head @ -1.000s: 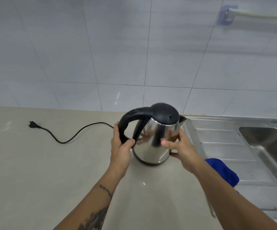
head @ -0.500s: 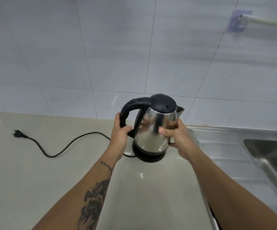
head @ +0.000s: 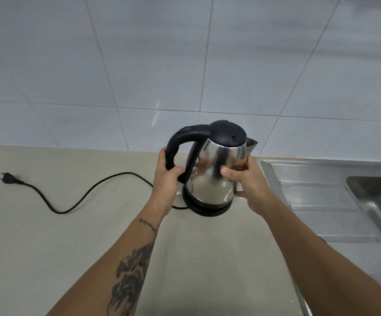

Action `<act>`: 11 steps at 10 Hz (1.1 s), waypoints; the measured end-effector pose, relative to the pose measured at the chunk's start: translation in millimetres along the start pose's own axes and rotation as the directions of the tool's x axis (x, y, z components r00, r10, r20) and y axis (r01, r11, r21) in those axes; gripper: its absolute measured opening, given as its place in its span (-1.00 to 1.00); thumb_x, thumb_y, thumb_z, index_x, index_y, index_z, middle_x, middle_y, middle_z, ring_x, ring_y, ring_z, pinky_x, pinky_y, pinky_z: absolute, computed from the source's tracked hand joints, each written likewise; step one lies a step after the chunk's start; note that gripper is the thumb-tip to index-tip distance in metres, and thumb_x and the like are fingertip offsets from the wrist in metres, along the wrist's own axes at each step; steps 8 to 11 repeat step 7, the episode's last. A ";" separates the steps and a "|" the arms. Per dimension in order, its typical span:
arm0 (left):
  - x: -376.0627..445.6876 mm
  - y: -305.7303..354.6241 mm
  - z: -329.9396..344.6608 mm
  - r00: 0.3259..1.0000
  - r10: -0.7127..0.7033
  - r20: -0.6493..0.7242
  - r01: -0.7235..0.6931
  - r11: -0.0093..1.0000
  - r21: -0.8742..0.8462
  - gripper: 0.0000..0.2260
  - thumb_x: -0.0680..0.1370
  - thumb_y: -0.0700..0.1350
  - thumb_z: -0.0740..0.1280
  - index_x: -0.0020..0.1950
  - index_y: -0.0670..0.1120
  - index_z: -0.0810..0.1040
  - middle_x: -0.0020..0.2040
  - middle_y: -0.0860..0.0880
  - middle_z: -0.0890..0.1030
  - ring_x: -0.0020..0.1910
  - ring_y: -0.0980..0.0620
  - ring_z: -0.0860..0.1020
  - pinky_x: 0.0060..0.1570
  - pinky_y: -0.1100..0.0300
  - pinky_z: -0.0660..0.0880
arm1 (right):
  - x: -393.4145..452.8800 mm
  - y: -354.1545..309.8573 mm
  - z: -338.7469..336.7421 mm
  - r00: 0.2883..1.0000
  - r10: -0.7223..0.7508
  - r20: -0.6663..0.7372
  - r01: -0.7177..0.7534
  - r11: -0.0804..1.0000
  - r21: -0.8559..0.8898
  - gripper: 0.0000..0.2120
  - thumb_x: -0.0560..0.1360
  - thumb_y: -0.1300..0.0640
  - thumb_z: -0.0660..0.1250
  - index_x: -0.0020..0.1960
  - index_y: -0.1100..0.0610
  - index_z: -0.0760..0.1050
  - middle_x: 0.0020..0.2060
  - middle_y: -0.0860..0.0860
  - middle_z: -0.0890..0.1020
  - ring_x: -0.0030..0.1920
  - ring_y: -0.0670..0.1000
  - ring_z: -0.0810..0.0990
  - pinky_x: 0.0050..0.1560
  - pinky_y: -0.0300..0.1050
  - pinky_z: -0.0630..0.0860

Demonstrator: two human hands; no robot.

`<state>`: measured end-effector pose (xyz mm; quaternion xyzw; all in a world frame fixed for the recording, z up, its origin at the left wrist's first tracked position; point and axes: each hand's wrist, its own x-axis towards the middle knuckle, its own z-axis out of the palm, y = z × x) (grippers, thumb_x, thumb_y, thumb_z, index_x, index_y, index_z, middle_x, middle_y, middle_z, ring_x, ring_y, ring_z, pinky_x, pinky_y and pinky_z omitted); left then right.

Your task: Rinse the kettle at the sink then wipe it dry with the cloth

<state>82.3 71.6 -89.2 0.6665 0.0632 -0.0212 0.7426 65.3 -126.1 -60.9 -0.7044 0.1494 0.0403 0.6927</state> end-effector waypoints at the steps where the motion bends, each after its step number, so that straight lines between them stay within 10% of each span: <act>1: -3.7 -3.5 -0.7 1.000 0.005 -0.001 -0.005 1.000 0.011 -0.53 0.51 -0.25 0.24 0.23 0.30 0.43 -0.08 0.07 0.50 0.00 0.05 0.51 0.20 0.00 0.43 | -5.0 8.1 -0.2 1.000 -0.010 -0.006 0.010 1.000 0.002 -0.54 0.40 0.24 0.55 0.21 0.04 0.46 0.00 -0.04 0.64 0.16 0.24 0.62 0.26 0.44 0.44; 3: -13.0 -17.2 -9.0 1.000 -0.013 0.005 0.013 0.998 0.061 -0.42 0.51 -0.24 0.27 0.36 0.35 0.31 0.19 0.13 0.55 0.24 0.05 0.49 0.26 -0.03 0.39 | -9.9 24.0 2.4 0.996 -0.083 0.021 0.083 0.996 -0.019 -0.49 0.37 0.29 0.57 0.22 0.07 0.44 -0.19 -0.22 0.65 -0.10 -0.13 0.62 -0.09 -0.19 0.44; 6: -22.3 2.6 -18.7 0.999 -0.043 0.025 0.037 0.978 0.204 -0.58 0.52 -0.20 0.29 0.34 0.14 0.40 0.16 0.00 0.57 0.26 -0.02 0.50 0.22 0.10 0.33 | -19.7 20.9 -6.2 0.996 -0.063 0.068 0.080 0.952 -0.295 -0.48 0.42 0.14 0.53 0.30 -0.02 0.41 0.07 -0.15 0.59 0.32 0.06 0.52 0.36 0.08 0.42; 11: -31.3 14.5 -26.3 0.998 -0.059 0.038 0.045 0.954 0.295 -0.67 0.54 -0.20 0.28 0.24 0.11 0.45 0.06 0.18 0.55 0.26 0.01 0.46 0.18 0.12 0.28 | -31.5 17.6 -11.3 0.999 -0.037 0.035 0.048 0.930 -0.364 -0.43 0.47 0.06 0.45 0.42 -0.01 0.35 0.26 -0.13 0.52 0.35 0.07 0.50 0.26 -0.04 0.41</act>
